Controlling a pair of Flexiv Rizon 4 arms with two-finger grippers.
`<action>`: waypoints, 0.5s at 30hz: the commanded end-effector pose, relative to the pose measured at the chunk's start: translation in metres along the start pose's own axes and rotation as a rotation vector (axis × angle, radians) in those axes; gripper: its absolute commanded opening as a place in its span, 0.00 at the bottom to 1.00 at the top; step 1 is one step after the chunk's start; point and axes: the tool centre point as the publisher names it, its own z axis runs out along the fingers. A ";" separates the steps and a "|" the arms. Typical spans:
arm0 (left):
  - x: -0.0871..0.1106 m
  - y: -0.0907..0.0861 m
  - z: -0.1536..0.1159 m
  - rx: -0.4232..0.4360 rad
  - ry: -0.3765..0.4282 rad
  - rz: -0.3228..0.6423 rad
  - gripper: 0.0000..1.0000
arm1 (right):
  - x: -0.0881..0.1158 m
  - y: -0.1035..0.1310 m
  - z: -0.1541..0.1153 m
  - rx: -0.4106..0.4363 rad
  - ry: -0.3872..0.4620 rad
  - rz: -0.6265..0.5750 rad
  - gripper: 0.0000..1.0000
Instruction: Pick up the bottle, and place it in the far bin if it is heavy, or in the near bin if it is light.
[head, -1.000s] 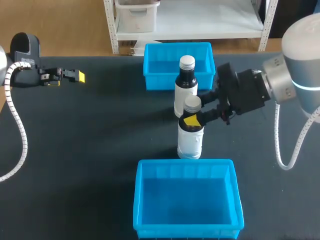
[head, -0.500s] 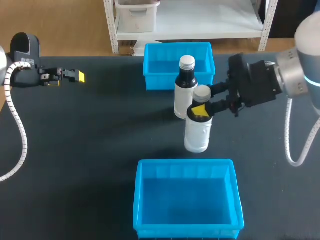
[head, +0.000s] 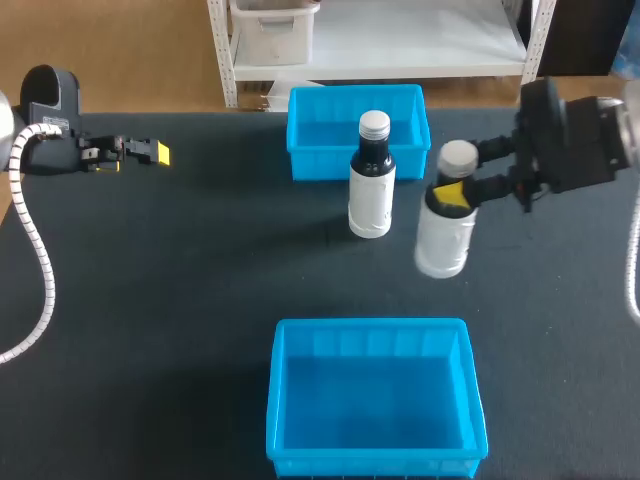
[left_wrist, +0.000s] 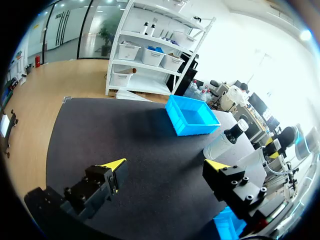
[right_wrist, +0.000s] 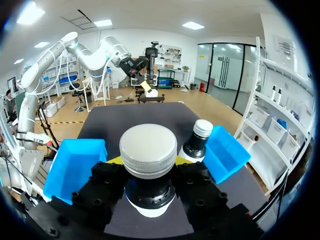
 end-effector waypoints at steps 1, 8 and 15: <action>0.000 0.000 0.000 0.000 0.000 0.000 1.00 | 0.004 0.000 -0.033 0.019 0.010 0.017 0.00; 0.000 0.000 0.000 0.000 0.000 0.000 1.00 | 0.024 -0.018 -0.061 0.060 0.034 0.047 0.00; 0.000 0.000 0.000 0.000 0.000 0.000 1.00 | 0.040 -0.035 -0.085 0.079 0.031 0.060 0.00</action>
